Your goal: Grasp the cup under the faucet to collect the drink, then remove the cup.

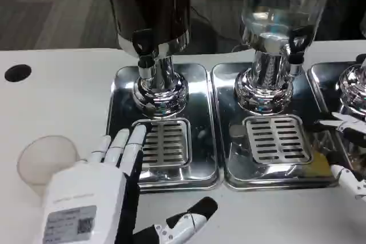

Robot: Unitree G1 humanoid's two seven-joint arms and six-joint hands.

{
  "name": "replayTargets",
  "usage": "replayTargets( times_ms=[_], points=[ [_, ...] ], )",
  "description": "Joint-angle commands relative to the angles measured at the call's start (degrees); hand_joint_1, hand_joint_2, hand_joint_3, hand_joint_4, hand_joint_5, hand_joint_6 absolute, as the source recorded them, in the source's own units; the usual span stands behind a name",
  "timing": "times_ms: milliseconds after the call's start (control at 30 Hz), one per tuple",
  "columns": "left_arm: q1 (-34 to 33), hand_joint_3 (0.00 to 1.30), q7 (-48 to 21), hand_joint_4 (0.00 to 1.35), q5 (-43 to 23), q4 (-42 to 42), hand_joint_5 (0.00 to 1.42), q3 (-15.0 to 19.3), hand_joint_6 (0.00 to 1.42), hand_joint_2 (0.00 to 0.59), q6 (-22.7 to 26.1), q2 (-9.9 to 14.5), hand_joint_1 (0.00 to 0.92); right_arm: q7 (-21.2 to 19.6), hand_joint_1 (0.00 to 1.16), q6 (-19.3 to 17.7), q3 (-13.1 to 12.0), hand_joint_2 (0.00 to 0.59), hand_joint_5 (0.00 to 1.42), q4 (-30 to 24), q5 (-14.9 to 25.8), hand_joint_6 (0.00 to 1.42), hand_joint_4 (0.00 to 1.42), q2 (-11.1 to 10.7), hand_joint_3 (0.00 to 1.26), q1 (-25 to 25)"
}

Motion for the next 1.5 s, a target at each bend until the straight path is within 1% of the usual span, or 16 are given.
replayTargets(
  times_ms=[33, 167, 300, 500, 533, 567, 600, 667, 733, 800, 967, 1267, 1400, 1500],
  points=[
    [0.4, 0.11, -0.1, 0.00, -0.8, 1.0, 0.10, -1.8, 0.24, 0.093, 0.4, -0.7, 0.000, -0.4, 0.45, 0.4, -0.5, 0.489, 0.10, 0.4, 0.4, 0.01, 0.13, -0.3, 0.30, -0.7],
    [0.4, 0.11, 0.1, 0.00, -1.5, 0.8, 0.10, -1.5, 0.24, 0.093, 0.4, -0.6, 0.000, -0.4, 0.45, 0.5, -0.8, 0.489, 0.10, 0.4, 0.6, 0.01, 0.13, -0.2, 0.30, -0.1],
    [0.5, 0.11, 0.1, 0.00, -1.6, 0.2, 0.10, -1.4, 0.24, 0.093, 0.1, -0.4, 0.000, -0.3, 0.45, 0.3, -1.1, 0.489, 0.10, -0.8, 0.7, 0.01, 0.14, 0.0, 0.30, 0.9],
    [1.0, 0.11, -0.2, 0.00, -0.3, 0.5, 0.10, -2.6, 0.24, 0.093, -0.1, -0.2, 0.000, -0.6, 0.45, -0.3, -2.0, 0.489, 0.10, -2.2, 0.8, 0.00, 0.14, -0.3, 0.31, 2.1],
    [1.2, 0.11, 0.0, 0.00, -0.2, 0.6, 0.10, -2.8, 0.24, 0.093, -0.1, -0.2, 0.000, -0.7, 0.45, -0.4, -2.3, 0.489, 0.08, -2.3, 0.7, 0.00, 0.09, -0.3, 0.31, 2.1],
    [1.8, 0.11, 0.8, 0.00, 0.6, 0.9, 0.09, -3.4, 0.23, 0.092, 0.1, -0.4, 0.000, -1.3, 0.45, -0.1, -2.5, 0.489, 0.04, -2.2, 0.3, 0.00, 0.02, 0.0, 0.30, 2.2],
    [2.4, 0.11, 1.6, 0.00, 1.2, 1.1, 0.09, -3.9, 0.22, 0.092, 0.3, -0.7, 0.000, -2.2, 0.46, 0.4, -2.7, 0.485, 0.01, -2.4, -0.5, 0.00, 0.00, 0.8, 0.28, 2.6],
    [3.1, 0.12, 2.7, 0.00, 2.2, 1.3, 0.09, -4.7, 0.22, 0.092, 0.4, -1.0, 0.000, -3.3, 0.46, 1.2, -2.8, 0.481, 0.00, -3.0, -1.8, 0.00, 0.00, 1.7, 0.26, 3.1],
    [3.6, 0.12, 3.2, 0.00, 2.2, 1.3, 0.09, -4.9, 0.22, 0.091, 0.5, -1.1, 0.000, -3.7, 0.47, 2.1, -2.5, 0.480, 0.00, -4.1, -3.3, 0.00, 0.00, 1.8, 0.22, 3.5],
    [3.9, 0.12, 3.5, 0.00, 2.0, 1.3, 0.09, -5.0, 0.22, 0.091, 0.5, -1.1, 0.000, -3.8, 0.47, 2.7, -2.4, 0.480, 0.00, -4.4, -3.8, 0.00, 0.00, 1.9, 0.18, 3.7],
    [4.8, 0.11, 4.7, 0.00, 1.4, 1.9, 0.08, -4.9, 0.22, 0.091, 0.6, -0.8, 0.000, -3.9, 0.47, 3.0, -2.8, 0.475, 0.00, -3.3, -2.5, 0.00, 0.00, 2.7, 0.16, 4.9],
    [4.9, 0.10, 5.5, 0.00, 1.9, 2.0, 0.09, -5.8, 0.22, 0.090, 0.2, -0.8, 0.000, -3.9, 0.47, 1.7, -2.5, 0.466, 0.00, -1.6, -1.6, 0.00, 0.03, 2.5, 0.15, 5.7],
    [5.0, 0.10, 5.9, 0.00, 1.5, 2.2, 0.09, -5.5, 0.22, 0.090, 0.3, -0.6, 0.000, -3.6, 0.46, 1.2, -2.6, 0.466, 0.00, -1.8, -0.6, 0.00, 0.04, 2.5, 0.15, 5.9],
    [4.7, 0.10, 5.9, 0.00, 0.6, 2.3, 0.09, -4.7, 0.23, 0.090, 0.4, -0.4, 0.000, -3.3, 0.46, 1.4, -2.2, 0.466, 0.00, -2.3, -0.4, 0.00, 0.05, 2.5, 0.15, 5.6]
  ],
)
